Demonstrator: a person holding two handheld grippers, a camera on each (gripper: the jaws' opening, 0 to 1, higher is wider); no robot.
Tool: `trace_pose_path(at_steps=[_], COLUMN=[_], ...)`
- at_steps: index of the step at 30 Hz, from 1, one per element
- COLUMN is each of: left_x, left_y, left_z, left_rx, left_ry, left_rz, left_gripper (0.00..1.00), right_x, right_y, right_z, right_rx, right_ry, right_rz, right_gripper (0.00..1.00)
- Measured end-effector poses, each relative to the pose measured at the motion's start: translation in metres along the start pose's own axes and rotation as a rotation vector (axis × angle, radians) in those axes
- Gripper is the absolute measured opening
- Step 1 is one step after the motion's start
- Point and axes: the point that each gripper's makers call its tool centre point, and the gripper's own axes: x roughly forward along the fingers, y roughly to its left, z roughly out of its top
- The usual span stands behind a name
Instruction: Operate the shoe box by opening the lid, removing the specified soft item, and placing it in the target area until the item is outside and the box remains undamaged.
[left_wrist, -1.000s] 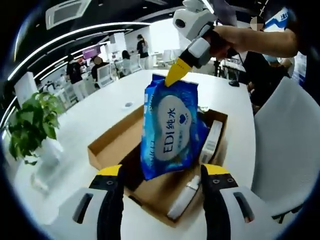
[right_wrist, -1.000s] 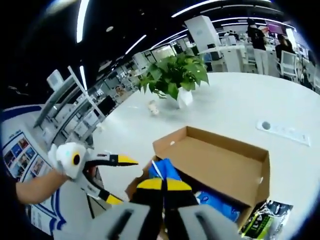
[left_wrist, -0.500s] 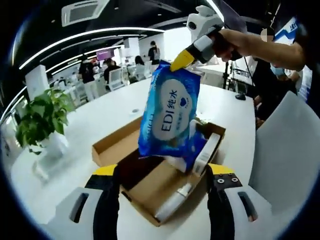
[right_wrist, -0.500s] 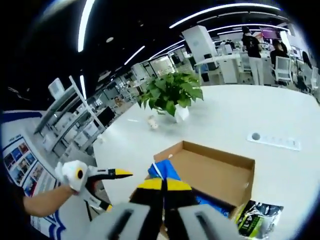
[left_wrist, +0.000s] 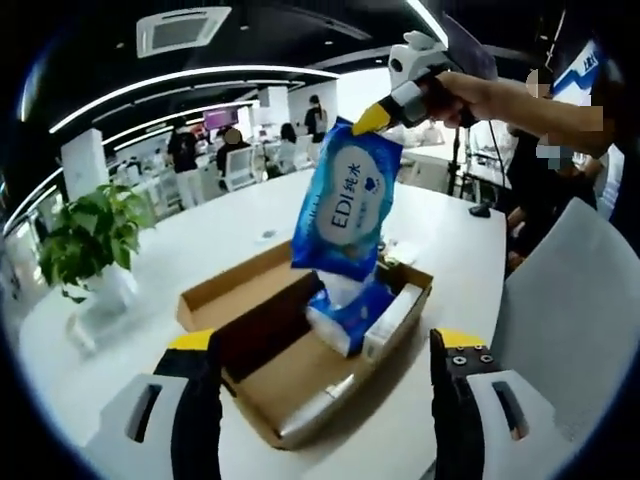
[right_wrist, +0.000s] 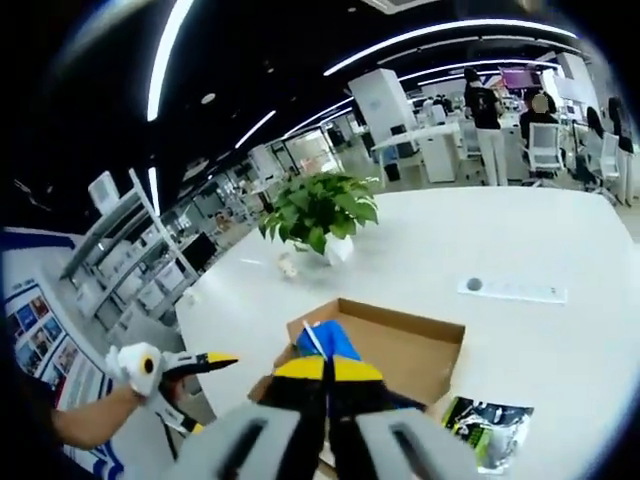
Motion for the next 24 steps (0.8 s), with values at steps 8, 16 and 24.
trace_pose_path(at_steps=[8, 16, 24], left_x=[-0.009, -0.018, -0.022], left_y=[-0.019, -0.028, -0.039], left_z=[0.010, 0.019, 0.020], left_rx=[-0.011, -0.025, -0.026], left_ry=[-0.045, -0.082, -0.098], left_rz=[-0.002, 0.006, 0.017], left_gripper=[0.95, 1.00, 1.00], right_x=[-0.025, -0.052, -0.073], right_y=[-0.022, -0.041, -0.062], right_z=[0.000, -0.003, -0.006], right_rx=[0.036, 0.068, 0.101], right_ry=[-0.035, -0.067, -0.104], right_rz=[-0.035, -0.068, -0.101], right_gripper=[0.00, 0.00, 0.00])
